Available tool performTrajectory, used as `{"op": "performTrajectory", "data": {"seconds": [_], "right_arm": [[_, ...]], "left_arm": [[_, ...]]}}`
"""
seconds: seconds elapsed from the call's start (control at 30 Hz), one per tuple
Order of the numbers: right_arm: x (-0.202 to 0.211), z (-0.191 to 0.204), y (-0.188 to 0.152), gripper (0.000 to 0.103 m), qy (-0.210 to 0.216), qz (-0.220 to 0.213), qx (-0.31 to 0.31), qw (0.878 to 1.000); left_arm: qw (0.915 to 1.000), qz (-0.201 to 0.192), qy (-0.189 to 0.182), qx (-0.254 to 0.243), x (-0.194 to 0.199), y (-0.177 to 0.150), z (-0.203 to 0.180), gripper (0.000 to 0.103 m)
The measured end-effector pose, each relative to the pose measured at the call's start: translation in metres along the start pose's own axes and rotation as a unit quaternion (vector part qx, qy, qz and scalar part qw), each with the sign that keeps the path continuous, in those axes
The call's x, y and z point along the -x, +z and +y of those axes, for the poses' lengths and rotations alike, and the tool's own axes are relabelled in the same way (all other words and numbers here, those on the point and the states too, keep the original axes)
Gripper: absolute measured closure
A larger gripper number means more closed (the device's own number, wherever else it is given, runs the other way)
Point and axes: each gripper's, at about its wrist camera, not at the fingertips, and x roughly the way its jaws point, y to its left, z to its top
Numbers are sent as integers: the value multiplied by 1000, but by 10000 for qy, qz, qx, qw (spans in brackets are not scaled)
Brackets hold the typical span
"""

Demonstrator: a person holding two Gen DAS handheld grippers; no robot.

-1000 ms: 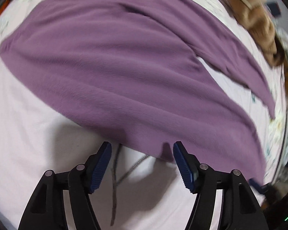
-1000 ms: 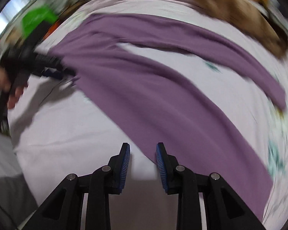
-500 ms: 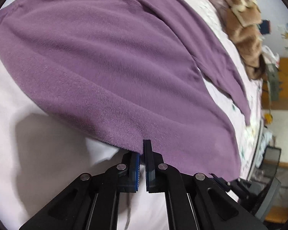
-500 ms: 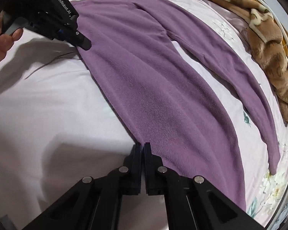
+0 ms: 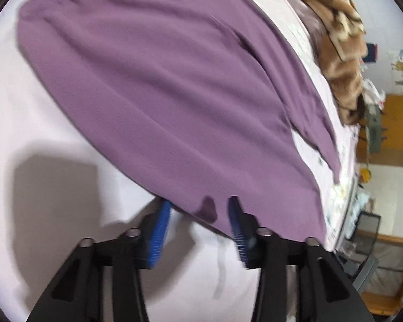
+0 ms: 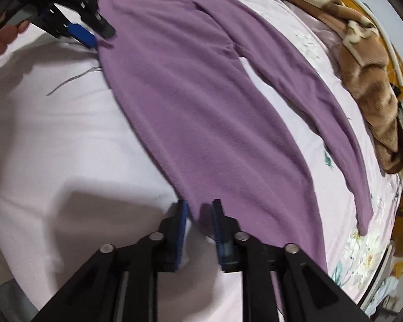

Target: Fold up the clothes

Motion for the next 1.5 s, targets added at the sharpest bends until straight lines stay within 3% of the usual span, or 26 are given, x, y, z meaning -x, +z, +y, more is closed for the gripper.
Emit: {"op": "performTrajectory", "data": {"seconds": [0.1, 0.17, 0.2, 0.23, 0.4, 0.6, 0.7, 0.77, 0.83, 0.9, 1.1, 1.23, 1.37, 1.5], "right_arm": [[-16, 4, 1, 80, -64, 255, 130, 9996], [-14, 6, -1, 100, -25, 298, 53, 9995], [-11, 7, -2, 100, 2, 306, -5, 9995], [-8, 9, -4, 100, 30, 314, -62, 9995], [6, 8, -8, 99, 195, 301, -426, 9984], [31, -34, -6, 97, 309, -90, -1497, 9882], [26, -54, -8, 96, 266, -106, -1893, 9815], [17, -61, -14, 96, 207, 55, -2037, 9788], [1, -69, -18, 96, 295, 313, -2159, 9755], [-13, -76, -22, 96, 407, 603, -2289, 9707], [19, -104, -12, 95, 684, -39, -2596, 9633], [37, -132, 18, 95, 727, -582, -2432, 9655], [35, -157, 62, 90, 853, -958, -2202, 9670], [22, -174, 99, 90, 996, -1141, -2328, 9607]], "left_arm": [[9993, -133, 181, 288, 1, 21, 22, 47], [9992, -131, 250, 284, 2, 28, 29, 58], [9991, -124, 345, 228, 3, 31, 31, 82], [9991, -104, 402, 119, 3, 31, 30, 97], [9986, -34, 533, -32, 8, 21, 30, 96], [9968, -145, 755, -232, 28, 18, 21, 96], [9943, -215, 918, -499, 29, 26, 7, 94], [9923, -242, 1011, -667, 26, 33, -3, 86], [9900, -267, 1104, -833, 23, 40, -14, 72], [9874, -100, 1266, -946, 10, 46, -24, 71], [9781, -159, 1482, -1455, 4, 57, -67, 60], [9724, -378, 1595, -1663, 22, 72, -78, 45], [9624, -582, 1789, -1959, 29, 102, -79, 45], [9596, -667, 1847, -2016, 32, 141, -65, 44]]}}
